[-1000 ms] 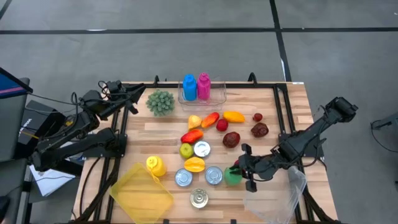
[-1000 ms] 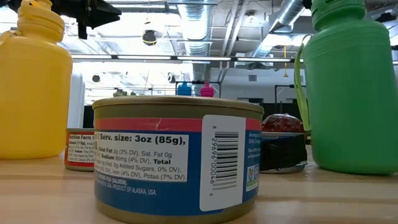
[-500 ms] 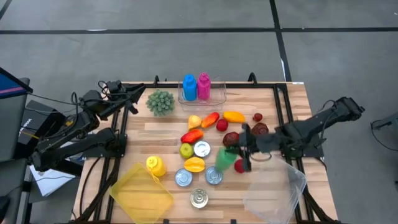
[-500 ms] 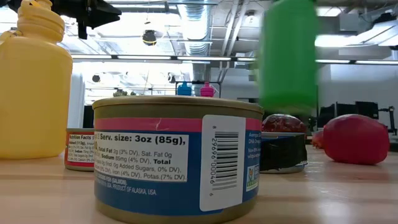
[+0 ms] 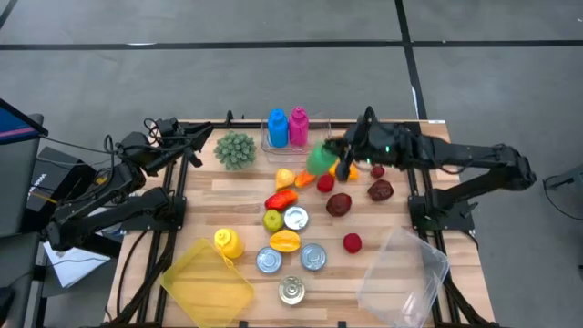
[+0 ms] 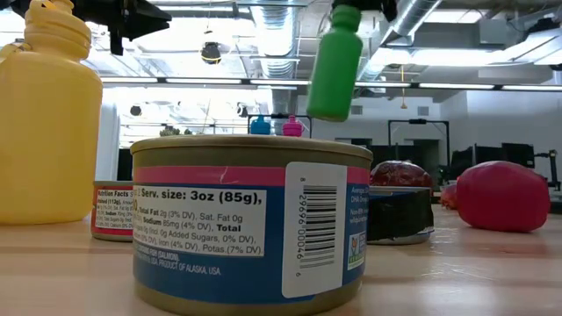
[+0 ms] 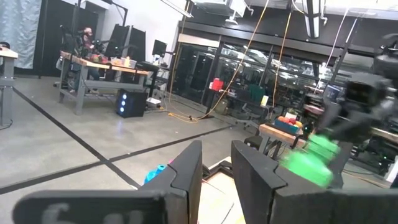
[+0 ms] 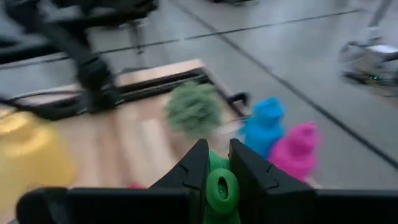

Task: Pick & Place Food Item
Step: Put the green water bottle into the transparent bin

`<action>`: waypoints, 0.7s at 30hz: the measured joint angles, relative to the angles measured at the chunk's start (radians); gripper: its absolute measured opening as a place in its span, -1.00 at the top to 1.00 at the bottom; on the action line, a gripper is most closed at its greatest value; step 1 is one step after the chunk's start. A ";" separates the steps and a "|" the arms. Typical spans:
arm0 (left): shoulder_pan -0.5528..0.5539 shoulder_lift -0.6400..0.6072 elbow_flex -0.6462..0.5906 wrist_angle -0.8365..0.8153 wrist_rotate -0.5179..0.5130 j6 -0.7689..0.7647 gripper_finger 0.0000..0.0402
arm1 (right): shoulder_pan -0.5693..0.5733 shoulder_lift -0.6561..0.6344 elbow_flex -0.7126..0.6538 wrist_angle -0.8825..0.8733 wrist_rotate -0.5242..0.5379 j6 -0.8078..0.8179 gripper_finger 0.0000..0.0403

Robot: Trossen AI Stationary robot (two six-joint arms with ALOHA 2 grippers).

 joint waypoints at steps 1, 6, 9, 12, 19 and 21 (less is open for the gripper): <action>0.000 0.000 0.000 0.000 0.000 0.000 0.62 | -0.029 0.000 0.002 0.016 0.000 -0.010 0.78; 0.000 0.000 0.000 0.000 -0.004 0.002 0.62 | -0.160 0.000 0.004 0.056 -0.011 -0.031 0.78; 0.000 0.000 0.000 0.000 -0.004 0.002 0.62 | -0.222 0.021 0.006 0.090 -0.045 -0.031 0.78; 0.000 0.000 0.000 0.000 -0.005 0.002 0.62 | -0.258 0.071 0.002 0.090 -0.049 -0.032 0.78; 0.000 0.000 0.000 0.000 -0.004 0.002 0.62 | -0.308 0.206 0.003 0.187 -0.049 -0.085 0.77; 0.000 0.000 0.000 0.000 -0.004 0.002 0.62 | -0.324 0.227 0.003 0.210 -0.049 -0.084 0.77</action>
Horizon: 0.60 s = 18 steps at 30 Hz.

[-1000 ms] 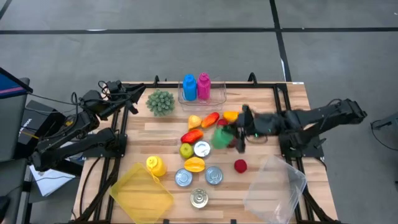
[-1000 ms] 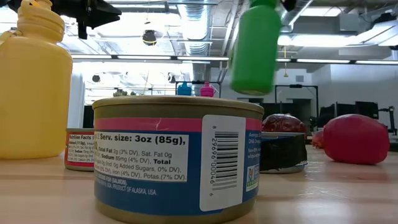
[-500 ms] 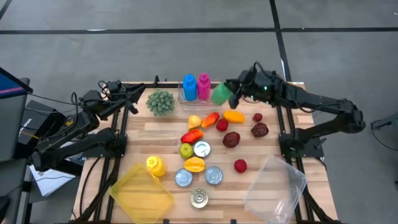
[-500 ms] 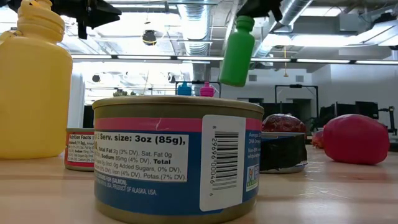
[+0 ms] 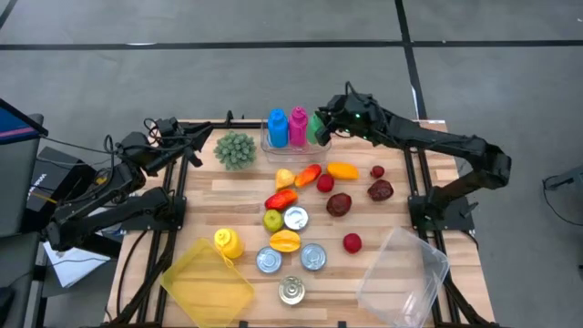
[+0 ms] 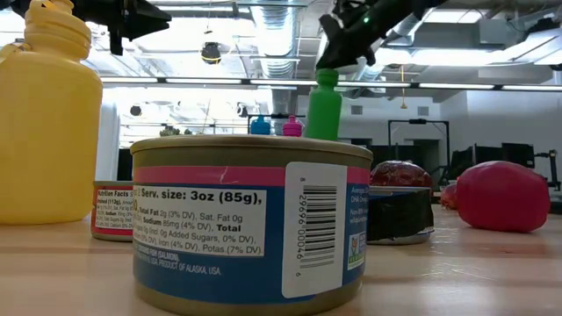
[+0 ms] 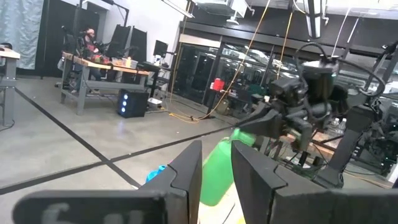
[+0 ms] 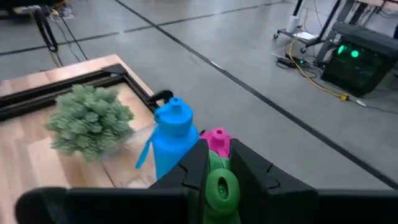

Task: Pick & Place Food Item
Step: Put the green water bottle into the transparent bin

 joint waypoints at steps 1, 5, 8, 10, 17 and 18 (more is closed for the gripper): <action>0.000 0.000 0.000 0.000 0.000 0.000 0.62 | -0.008 0.007 0.000 0.001 0.000 0.003 0.77; 0.000 0.000 0.000 0.000 0.000 0.000 0.62 | -0.028 0.048 0.000 0.000 -0.004 0.012 0.77; 0.000 0.000 0.000 0.000 0.000 0.000 0.62 | -0.033 0.073 0.000 0.003 -0.023 0.020 0.77; 0.000 0.000 0.000 0.000 0.000 0.000 0.62 | -0.032 0.098 0.000 0.014 -0.029 0.028 0.77; 0.000 0.000 0.000 0.000 0.000 0.000 0.62 | -0.034 0.165 0.000 0.035 -0.028 0.030 0.76; 0.000 0.000 0.000 0.000 0.000 0.000 0.62 | -0.035 0.172 0.000 0.031 -0.028 0.030 0.76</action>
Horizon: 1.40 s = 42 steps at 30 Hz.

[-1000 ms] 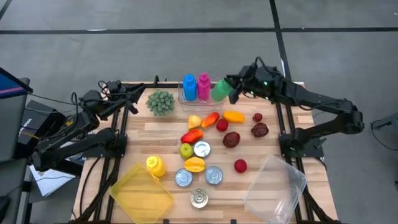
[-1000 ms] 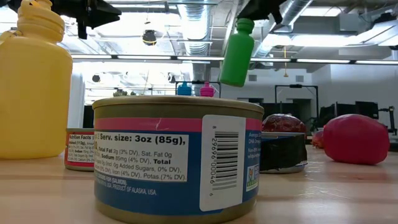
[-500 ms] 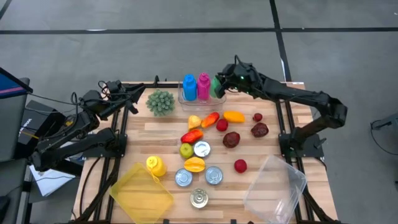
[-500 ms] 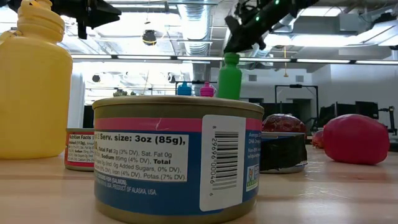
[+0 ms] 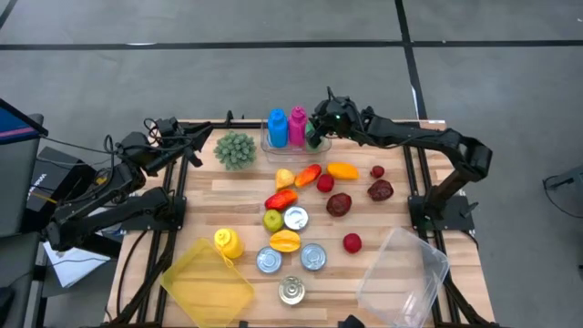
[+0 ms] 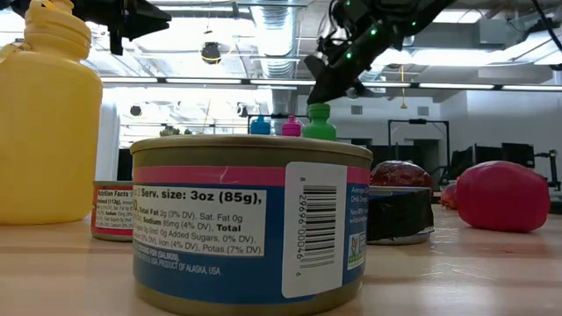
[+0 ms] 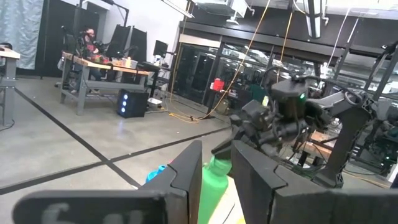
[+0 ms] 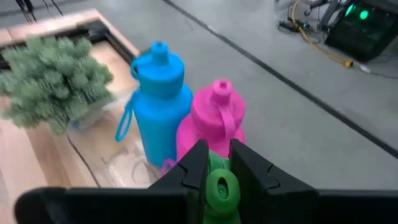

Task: Pick & Place Food Item
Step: Put the green water bottle into the transparent bin, then put the yellow water bottle into the transparent bin

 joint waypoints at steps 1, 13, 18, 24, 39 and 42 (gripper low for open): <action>0.000 0.000 0.000 0.000 0.000 0.000 0.62 | -0.002 0.009 0.000 0.000 0.001 0.000 0.76; 0.000 0.000 0.000 0.000 0.000 0.000 0.62 | -0.014 0.056 0.000 0.013 -0.007 0.003 0.74; 0.000 0.000 0.000 0.000 0.000 0.000 0.62 | -0.014 0.056 0.000 0.009 -0.009 0.000 0.68; 0.000 0.000 0.000 0.000 0.000 0.000 0.62 | -0.014 0.056 0.000 0.003 -0.027 0.001 0.58; 0.000 0.000 0.000 0.022 0.065 0.104 0.37 | -0.009 -0.087 0.000 -0.029 -0.042 -0.031 -0.40; 0.000 0.000 0.000 0.047 0.113 0.105 0.19 | 0.020 -0.152 0.000 -0.028 -0.084 -0.067 -0.44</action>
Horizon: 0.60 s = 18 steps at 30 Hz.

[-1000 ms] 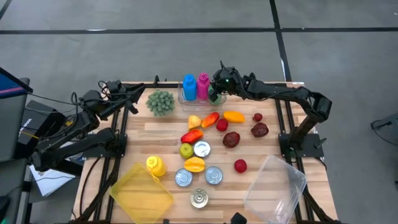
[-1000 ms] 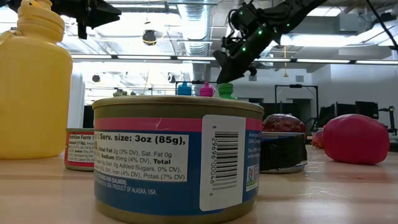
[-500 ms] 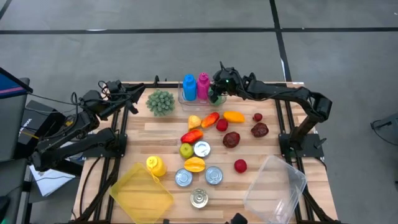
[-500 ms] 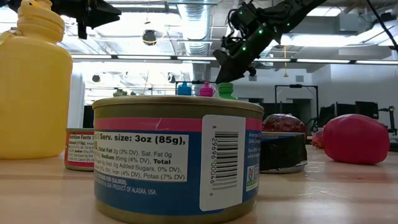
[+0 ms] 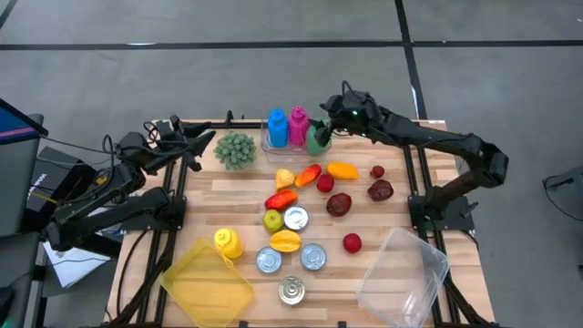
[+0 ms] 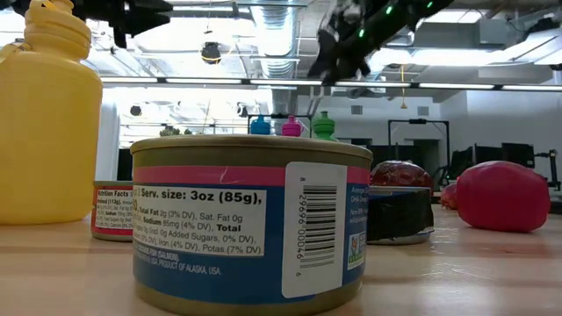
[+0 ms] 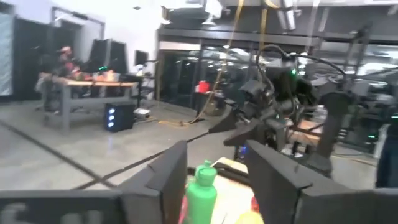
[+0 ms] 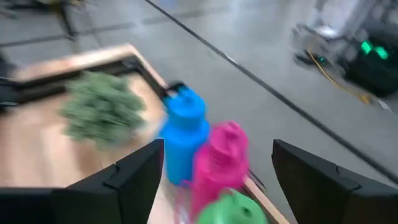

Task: Pick & Place Food Item
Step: Put the yellow water bottle into the transparent bin

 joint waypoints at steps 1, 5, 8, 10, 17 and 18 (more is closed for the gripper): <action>-0.001 0.000 0.001 0.009 0.033 0.001 0.13 | 0.015 -0.023 0.000 -0.002 -0.017 -0.013 -0.45; -0.037 0.000 0.041 -0.041 0.126 -0.005 -0.14 | 0.093 -0.108 0.000 -0.013 -0.078 -0.037 -0.44; -0.099 0.011 0.101 -0.169 0.130 -0.016 -0.30 | 0.164 -0.156 0.000 -0.032 -0.082 -0.038 -0.45; -0.149 0.022 0.152 -0.286 0.129 -0.006 -0.34 | 0.207 -0.173 0.000 -0.047 -0.081 -0.038 -0.45; -0.407 0.109 0.345 -0.661 0.173 -0.095 -0.34 | 0.305 -0.188 0.000 -0.119 -0.066 -0.006 -0.44; -0.452 0.123 0.367 -0.684 0.174 -0.118 -0.32 | 0.309 -0.184 0.000 -0.123 -0.065 -0.004 -0.45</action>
